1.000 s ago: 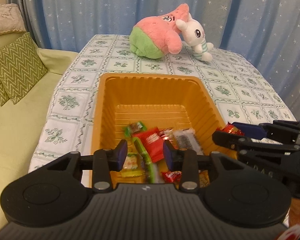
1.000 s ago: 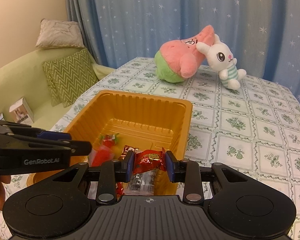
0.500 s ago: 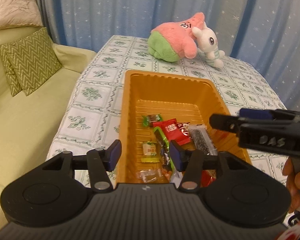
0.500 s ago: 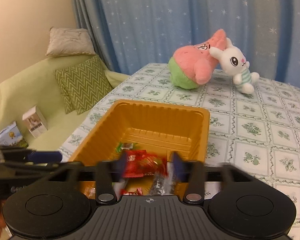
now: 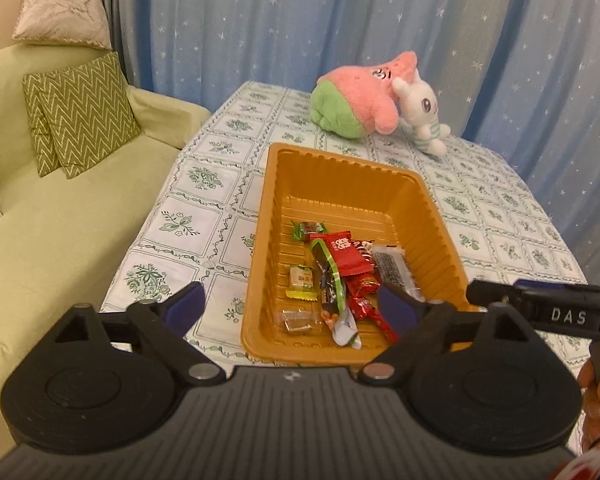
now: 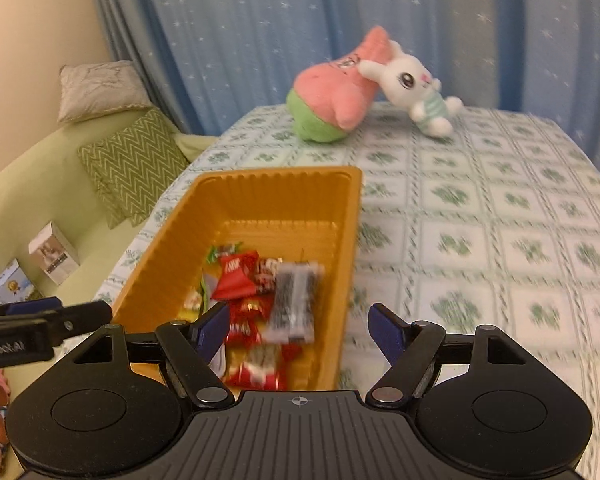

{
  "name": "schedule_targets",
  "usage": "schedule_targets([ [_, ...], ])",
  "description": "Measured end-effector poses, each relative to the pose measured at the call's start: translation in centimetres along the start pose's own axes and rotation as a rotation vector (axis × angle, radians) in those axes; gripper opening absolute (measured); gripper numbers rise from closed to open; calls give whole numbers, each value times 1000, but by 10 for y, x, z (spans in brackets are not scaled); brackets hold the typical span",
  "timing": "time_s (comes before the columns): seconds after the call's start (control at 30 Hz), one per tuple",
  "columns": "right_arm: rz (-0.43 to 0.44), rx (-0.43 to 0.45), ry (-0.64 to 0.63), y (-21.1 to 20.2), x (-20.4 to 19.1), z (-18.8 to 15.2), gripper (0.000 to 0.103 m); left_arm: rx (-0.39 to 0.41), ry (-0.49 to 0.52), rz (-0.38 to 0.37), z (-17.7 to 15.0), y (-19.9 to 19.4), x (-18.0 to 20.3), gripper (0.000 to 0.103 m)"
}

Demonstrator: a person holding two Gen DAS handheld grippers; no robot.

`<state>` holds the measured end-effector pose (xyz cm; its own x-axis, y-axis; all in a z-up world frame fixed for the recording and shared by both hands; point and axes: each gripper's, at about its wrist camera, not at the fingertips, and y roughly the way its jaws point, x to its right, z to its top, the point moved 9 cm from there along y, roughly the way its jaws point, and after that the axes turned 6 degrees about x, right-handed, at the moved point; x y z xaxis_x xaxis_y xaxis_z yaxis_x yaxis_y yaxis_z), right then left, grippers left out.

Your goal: Organize snacks

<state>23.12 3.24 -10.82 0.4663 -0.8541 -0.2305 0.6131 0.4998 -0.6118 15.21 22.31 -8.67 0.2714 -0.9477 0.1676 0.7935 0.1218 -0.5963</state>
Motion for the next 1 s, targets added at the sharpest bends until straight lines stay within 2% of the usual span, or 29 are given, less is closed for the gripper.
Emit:
schedule_targets([
  [0.2, -20, -26, 6, -36, 0, -13, 76, 6, 21, -10, -6, -30, 13, 102],
  [0.3, -39, -35, -2, -54, 1, -20, 76, 2, 28, -6, -11, -44, 20, 103],
  [0.43, -48, -33, 5, -78, 2, -27, 76, -17, -10, -22, -19, -62, 28, 103],
  [0.53, -52, -26, -6, -94, 1, -31, 76, -27, 6, 6, -25, -75, 33, 103],
  [1.0, -87, -12, -6, -149, 9, -43, 76, -41, 20, 0, -38, -116, 65, 103],
])
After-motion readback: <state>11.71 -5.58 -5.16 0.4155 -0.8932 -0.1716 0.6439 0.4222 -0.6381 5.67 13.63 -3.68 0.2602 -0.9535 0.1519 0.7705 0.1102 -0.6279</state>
